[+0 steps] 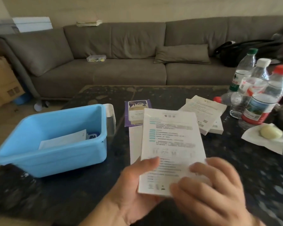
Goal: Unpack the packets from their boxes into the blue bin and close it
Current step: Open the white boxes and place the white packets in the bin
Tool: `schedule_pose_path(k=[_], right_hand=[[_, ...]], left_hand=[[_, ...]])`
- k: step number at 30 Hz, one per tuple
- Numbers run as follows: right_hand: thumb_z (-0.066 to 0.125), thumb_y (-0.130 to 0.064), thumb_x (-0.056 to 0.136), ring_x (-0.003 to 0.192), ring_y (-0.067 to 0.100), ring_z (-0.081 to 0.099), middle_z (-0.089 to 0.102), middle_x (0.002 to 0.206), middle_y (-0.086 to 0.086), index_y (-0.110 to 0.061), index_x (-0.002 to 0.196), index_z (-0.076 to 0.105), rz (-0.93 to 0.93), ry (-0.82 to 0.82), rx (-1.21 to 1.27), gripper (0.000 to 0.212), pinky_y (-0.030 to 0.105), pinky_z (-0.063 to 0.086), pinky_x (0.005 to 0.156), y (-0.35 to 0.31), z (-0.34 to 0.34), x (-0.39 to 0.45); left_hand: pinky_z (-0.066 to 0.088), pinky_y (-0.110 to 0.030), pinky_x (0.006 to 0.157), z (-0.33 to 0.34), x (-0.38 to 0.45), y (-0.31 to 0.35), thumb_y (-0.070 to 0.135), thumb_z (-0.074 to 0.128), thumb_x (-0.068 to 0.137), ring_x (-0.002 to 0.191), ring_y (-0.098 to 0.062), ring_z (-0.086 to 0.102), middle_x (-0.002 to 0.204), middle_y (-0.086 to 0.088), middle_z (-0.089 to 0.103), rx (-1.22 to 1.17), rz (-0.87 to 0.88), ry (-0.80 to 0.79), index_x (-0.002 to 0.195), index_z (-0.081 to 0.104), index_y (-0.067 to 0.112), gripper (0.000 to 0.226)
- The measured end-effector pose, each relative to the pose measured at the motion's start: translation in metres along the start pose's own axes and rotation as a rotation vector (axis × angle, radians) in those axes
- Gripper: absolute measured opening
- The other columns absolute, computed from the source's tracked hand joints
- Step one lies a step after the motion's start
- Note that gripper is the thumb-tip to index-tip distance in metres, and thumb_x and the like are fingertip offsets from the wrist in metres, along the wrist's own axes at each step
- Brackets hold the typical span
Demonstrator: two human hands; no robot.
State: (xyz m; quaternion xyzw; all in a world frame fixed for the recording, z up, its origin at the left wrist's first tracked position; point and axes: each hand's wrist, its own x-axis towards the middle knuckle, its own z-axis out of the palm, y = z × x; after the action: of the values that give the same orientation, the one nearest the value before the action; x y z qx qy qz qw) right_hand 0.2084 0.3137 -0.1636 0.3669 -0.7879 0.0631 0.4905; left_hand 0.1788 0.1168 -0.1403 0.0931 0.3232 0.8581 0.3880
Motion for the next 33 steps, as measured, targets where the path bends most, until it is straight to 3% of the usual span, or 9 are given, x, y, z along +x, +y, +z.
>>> schedule_pose_path(k=[2,5,8,11,14,18,21,27,33], right_hand=[[0.067,-0.039,0.085,0.090,0.017,0.063,0.068,0.088,-0.012,-0.030,0.085,0.070,0.036,-0.016,0.076,0.010,0.037,0.045,0.095,-0.009,0.006,0.003],[0.066,-0.047,0.085,0.089,0.020,0.065,0.071,0.089,-0.010,-0.025,0.074,0.075,0.098,-0.079,0.263,0.026,0.038,0.049,0.088,-0.005,0.004,0.008],[0.078,-0.034,0.080,0.099,0.027,0.062,0.071,0.104,-0.001,-0.013,0.085,0.077,0.338,-0.018,0.225,0.021,0.043,0.050,0.086,0.016,0.003,0.009],[0.072,-0.048,0.078,0.120,0.021,0.053,0.061,0.125,-0.003,-0.018,0.100,0.073,0.602,-0.064,0.246,0.038,0.037,0.045,0.101,0.035,0.001,0.011],[0.067,-0.060,0.075,0.122,0.010,0.054,0.059,0.127,-0.010,-0.028,0.105,0.068,0.712,-0.130,0.403,0.044,0.035,0.053,0.095,0.041,0.000,0.010],[0.063,-0.064,0.077,0.106,0.007,0.063,0.062,0.114,-0.018,-0.030,0.100,0.068,0.729,-0.166,0.419,0.042,0.030,0.060,0.078,0.038,0.001,0.010],[0.061,-0.066,0.079,0.093,0.008,0.065,0.063,0.104,-0.018,-0.026,0.091,0.069,0.724,-0.168,0.377,0.042,0.027,0.058,0.065,0.038,0.000,0.012],[0.063,-0.071,0.076,0.086,0.008,0.065,0.063,0.106,-0.015,-0.024,0.093,0.068,0.618,-0.192,0.311,0.050,0.025,0.055,0.057,0.036,-0.005,0.015],[0.065,-0.061,0.082,0.074,0.010,0.068,0.068,0.104,-0.013,-0.024,0.090,0.074,0.580,-0.208,0.195,0.039,0.029,0.056,0.053,0.036,-0.003,0.013]], left_hand=[[0.050,-0.046,0.091,-0.004,-0.005,0.002,0.009,0.079,0.069,0.114,-0.039,0.060,0.132,-0.027,0.058,0.121,-0.011,-0.014,0.141,0.051,0.014,0.077],[0.047,-0.052,0.098,-0.013,-0.011,0.019,-0.005,0.065,0.068,0.120,-0.041,0.059,0.133,-0.024,0.060,0.324,-0.064,0.053,0.133,0.060,0.024,0.071],[0.048,-0.053,0.099,-0.020,-0.017,0.025,-0.009,0.062,0.065,0.124,-0.042,0.057,0.133,-0.024,0.060,0.307,-0.139,0.033,0.128,0.063,0.025,0.072],[0.051,-0.049,0.096,-0.023,-0.020,0.025,-0.012,0.062,0.067,0.125,-0.041,0.057,0.133,-0.023,0.061,0.266,-0.181,-0.035,0.129,0.062,0.024,0.071],[0.051,-0.047,0.095,-0.025,-0.021,0.025,-0.011,0.062,0.067,0.124,-0.040,0.058,0.133,-0.022,0.061,0.259,-0.204,-0.030,0.129,0.063,0.025,0.071],[0.052,-0.045,0.094,-0.028,-0.022,0.027,-0.010,0.069,0.066,0.122,-0.039,0.060,0.131,-0.021,0.063,0.260,-0.224,-0.034,0.129,0.063,0.024,0.072],[0.053,-0.043,0.092,-0.026,-0.023,0.027,-0.009,0.062,0.067,0.119,-0.036,0.063,0.126,-0.018,0.067,0.322,-0.254,-0.013,0.123,0.067,0.026,0.066],[0.054,-0.041,0.090,-0.024,-0.023,0.028,-0.008,0.061,0.066,0.115,-0.034,0.066,0.122,-0.017,0.070,0.300,-0.249,0.004,0.118,0.070,0.023,0.061],[0.054,-0.040,0.090,-0.023,-0.023,0.029,-0.005,0.061,0.067,0.115,-0.032,0.066,0.121,-0.014,0.070,0.344,-0.251,0.007,0.118,0.071,0.025,0.060]])
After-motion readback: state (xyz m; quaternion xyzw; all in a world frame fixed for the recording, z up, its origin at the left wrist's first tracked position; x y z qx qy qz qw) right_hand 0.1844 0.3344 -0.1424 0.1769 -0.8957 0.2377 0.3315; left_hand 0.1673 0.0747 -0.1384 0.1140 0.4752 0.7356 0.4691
